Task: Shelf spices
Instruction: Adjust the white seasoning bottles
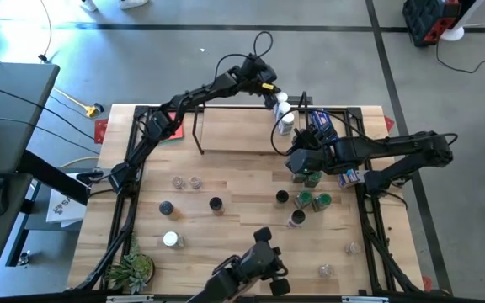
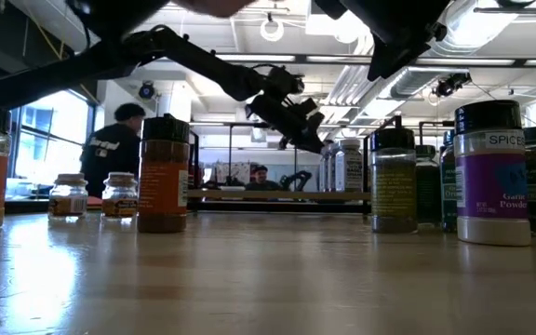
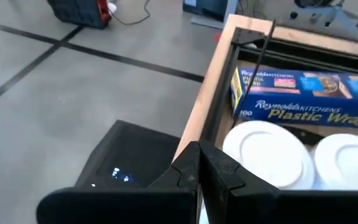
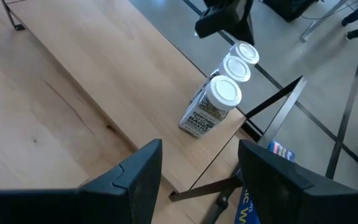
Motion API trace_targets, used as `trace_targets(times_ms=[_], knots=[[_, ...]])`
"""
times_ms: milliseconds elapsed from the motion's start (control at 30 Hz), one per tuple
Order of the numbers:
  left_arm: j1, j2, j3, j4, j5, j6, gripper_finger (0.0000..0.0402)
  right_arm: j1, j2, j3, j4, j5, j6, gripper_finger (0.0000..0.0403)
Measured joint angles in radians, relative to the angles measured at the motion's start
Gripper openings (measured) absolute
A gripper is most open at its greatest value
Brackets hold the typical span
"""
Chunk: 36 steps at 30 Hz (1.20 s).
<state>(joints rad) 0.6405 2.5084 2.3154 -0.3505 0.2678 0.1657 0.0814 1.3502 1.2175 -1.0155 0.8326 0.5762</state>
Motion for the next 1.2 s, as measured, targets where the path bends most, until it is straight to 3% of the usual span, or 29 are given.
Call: trace_targets(times_ms=[400,600,667,767,1100,1200], knots=[[-0.016,-0.001,0.0,0.013,-0.001,0.029,0.0,0.0,0.0,0.0,0.025,-0.008,-0.005,0.0206],[-0.02,-0.001,-0.001,0.012,-0.002,0.04,0.0,-0.004,0.0,0.0,0.084,-0.079,-0.095,0.0205],[-0.023,-0.001,-0.001,0.012,-0.002,0.048,0.0,-0.019,0.0,-0.001,0.103,-0.148,-0.131,0.0205],[-0.024,-0.001,-0.001,0.011,0.0,0.054,0.0,-0.07,0.005,-0.027,0.149,-0.238,-0.191,0.0205],[-0.011,-0.08,-0.002,-0.097,-0.003,0.096,0.0,-0.28,0.038,-0.039,0.266,-0.246,-0.36,0.0203],[-0.009,-0.111,-0.002,-0.175,-0.002,0.131,0.0,-0.368,0.037,-0.039,0.278,-0.329,-0.362,0.0197]])
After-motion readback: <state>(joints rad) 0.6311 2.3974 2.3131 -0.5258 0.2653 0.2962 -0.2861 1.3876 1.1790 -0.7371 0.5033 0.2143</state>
